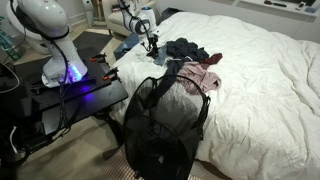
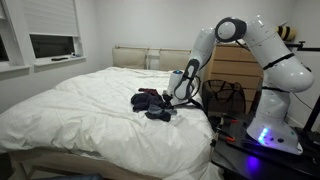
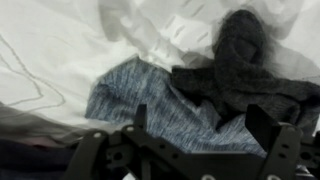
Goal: Put the grey sock in the black bag
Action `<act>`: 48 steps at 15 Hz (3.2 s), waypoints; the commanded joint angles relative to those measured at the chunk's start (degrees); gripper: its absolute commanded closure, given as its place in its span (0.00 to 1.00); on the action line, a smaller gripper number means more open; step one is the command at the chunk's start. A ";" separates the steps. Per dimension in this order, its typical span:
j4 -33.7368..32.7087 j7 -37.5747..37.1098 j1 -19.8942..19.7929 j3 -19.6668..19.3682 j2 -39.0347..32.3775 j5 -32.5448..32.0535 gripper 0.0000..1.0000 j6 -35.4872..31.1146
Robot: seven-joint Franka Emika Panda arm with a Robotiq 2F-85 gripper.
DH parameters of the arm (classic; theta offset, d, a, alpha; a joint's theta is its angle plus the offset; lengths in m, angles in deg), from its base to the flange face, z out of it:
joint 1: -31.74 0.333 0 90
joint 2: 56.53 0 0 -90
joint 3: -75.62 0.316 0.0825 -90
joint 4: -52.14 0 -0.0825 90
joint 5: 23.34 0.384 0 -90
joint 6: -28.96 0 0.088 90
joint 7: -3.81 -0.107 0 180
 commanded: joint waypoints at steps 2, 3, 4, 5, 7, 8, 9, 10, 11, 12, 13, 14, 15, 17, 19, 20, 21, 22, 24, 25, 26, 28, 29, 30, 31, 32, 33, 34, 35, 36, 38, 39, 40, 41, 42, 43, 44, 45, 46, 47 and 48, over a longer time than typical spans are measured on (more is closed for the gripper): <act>-2.18 5.67 -1.35 1.43 -5.09 5.52 0.00 -9.42; -2.55 6.70 -1.55 1.61 -6.02 6.48 0.00 -11.00; -2.93 7.60 -1.81 1.89 -6.83 7.33 0.00 -12.28; -3.28 8.38 -2.12 2.27 -7.53 8.18 0.00 -13.51; -4.00 9.72 -3.09 3.46 -8.35 9.39 0.26 -15.35; -4.30 10.25 -3.40 3.87 -8.55 9.87 0.32 -15.96; -4.54 10.60 -3.73 4.27 -8.61 10.30 0.42 -16.51; -4.68 10.88 -4.12 4.69 -8.52 10.53 0.49 -16.99; -4.83 11.19 -4.35 4.95 -8.50 10.86 0.58 -17.35; -4.98 11.30 -4.37 5.01 -8.41 11.23 0.65 -17.65; -5.06 11.45 -4.40 5.08 -8.34 11.54 0.73 -18.09; -5.05 11.75 -4.15 4.95 -8.16 11.99 0.80 -18.45; -5.03 11.97 -4.05 4.92 -8.01 12.35 0.88 -18.83; -4.68 12.13 -3.83 4.86 -7.69 12.73 0.99 -19.89; -3.92 12.37 -3.42 4.53 -7.13 13.25 1.00 -21.27; -3.63 12.50 -2.93 4.10 -6.69 13.79 0.98 -21.66; -3.97 12.74 -1.83 3.02 -5.77 14.72 0.98 -20.14; -2.34 13.03 -1.22 2.44 -4.81 15.56 0.98 -20.20; -0.35 13.92 1.23 0.06 -2.34 18.31 0.98 -19.28; 1.20 14.52 3.13 -1.78 -0.48 20.00 0.98 -17.81; 2.49 14.84 5.09 -3.68 1.04 21.54 0.98 -16.73; 5.57 14.42 10.79 -9.64 4.51 23.59 0.98 -13.58; 7.00 14.81 13.96 -13.05 6.26 24.55 0.98 -11.53; 8.38 14.91 17.58 -17.11 7.95 24.91 0.98 -9.25; 9.61 14.85 21.36 -21.48 9.52 24.90 0.98 -6.74; 10.68 14.59 25.45 -26.21 10.80 24.40 0.98 -4.37; 11.52 13.97 29.44 -30.77 11.50 23.63 0.98 -2.40; 12.22 13.65 33.63 -35.94 12.45 22.64 0.98 0.21; 12.77 13.05 36.94 -39.66 12.68 22.03 0.98 1.67; 12.97 12.87 40.65 -44.30 13.25 21.17 0.98 4.49; 13.03 11.90 47.03 -51.75 13.13 20.15 0.98 9.04; 12.88 11.53 50.18 -55.43 12.92 19.60 0.98 11.56; 12.54 11.37 52.98 -58.89 12.82 19.02 0.98 14.06; 12.35 11.06 55.90 -62.09 12.56 18.51 0.98 16.48; 12.05 11.26 58.29 -64.96 12.52 18.14 0.98 19.07; 12.05 7.79 59.02 -66.49 14.37 12.89 0.98 20.48; 11.76 7.59 61.09 -68.98 14.41 11.69 0.98 22.79; 11.49 6.59 62.78 -71.17 14.72 10.05 0.98 24.88; 11.18 6.07 64.48 -73.32 15.02 8.87 0.98 27.09; 10.56 6.13 66.00 -75.62 15.31 7.95 0.98 29.93; 9.95 6.37 67.32 -77.86 15.54 7.40 0.98 32.69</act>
